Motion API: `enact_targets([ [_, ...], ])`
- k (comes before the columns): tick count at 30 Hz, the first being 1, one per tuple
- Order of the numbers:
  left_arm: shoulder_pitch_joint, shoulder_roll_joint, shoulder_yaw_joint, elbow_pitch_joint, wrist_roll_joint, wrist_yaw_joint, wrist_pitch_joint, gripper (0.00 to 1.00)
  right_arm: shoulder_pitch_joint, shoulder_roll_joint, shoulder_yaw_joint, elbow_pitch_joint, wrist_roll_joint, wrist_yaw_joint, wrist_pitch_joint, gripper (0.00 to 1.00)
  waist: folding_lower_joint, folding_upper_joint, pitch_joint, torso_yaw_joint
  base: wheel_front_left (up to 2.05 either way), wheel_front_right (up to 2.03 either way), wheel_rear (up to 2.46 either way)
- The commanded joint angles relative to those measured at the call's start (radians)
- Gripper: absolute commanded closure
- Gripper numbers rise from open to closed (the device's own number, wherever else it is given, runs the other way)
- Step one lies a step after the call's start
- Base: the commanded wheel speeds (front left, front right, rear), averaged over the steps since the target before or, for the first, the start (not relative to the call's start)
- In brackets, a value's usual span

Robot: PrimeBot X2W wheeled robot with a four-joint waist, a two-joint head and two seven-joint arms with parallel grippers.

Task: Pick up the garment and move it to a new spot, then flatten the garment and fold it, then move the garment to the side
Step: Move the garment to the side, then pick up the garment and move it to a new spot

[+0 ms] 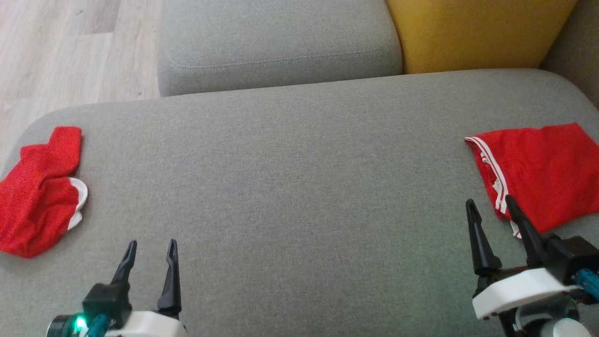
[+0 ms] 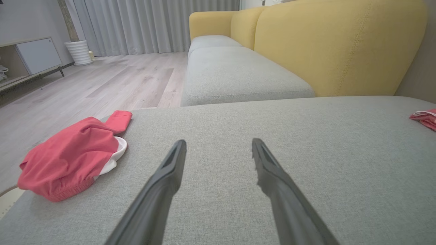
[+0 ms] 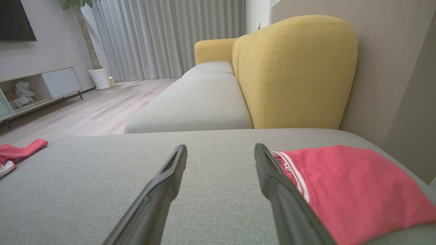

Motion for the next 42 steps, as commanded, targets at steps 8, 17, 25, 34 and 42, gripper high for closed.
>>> enact_targets([
  [8,-0.043,0.026,0.033,-0.038,-0.009,0.010,0.003,0.00,-0.014,0.004,0.014,-0.048,-0.003,0.007,0.000,0.00,0.0001,-0.0001,0.002,0.007,0.00,0.00,0.00],
  [17,-0.085,0.028,0.036,-0.039,-0.017,-0.003,-0.001,0.00,0.003,0.010,0.003,-0.075,-0.012,0.007,0.004,0.00,0.0001,-0.0001,0.004,0.132,0.00,0.00,0.00],
  [25,-0.120,0.041,0.057,-0.025,-0.028,-0.015,-0.011,0.00,-0.008,0.015,0.033,-0.090,-0.014,0.007,0.004,0.00,0.0001,-0.0001,-0.007,0.297,0.00,0.00,0.00],
  [34,-0.111,0.059,0.080,-0.037,-0.035,-0.003,-0.016,0.00,-0.022,0.018,0.060,-0.091,-0.019,0.007,0.005,0.00,0.0001,-0.0001,-0.008,0.408,0.00,0.00,0.00],
  [42,-0.108,0.067,0.085,-0.053,-0.032,0.007,-0.019,0.00,-0.023,0.019,0.062,-0.088,-0.012,0.007,0.002,0.00,0.0001,-0.0001,-0.003,0.438,0.00,0.00,0.00],
])
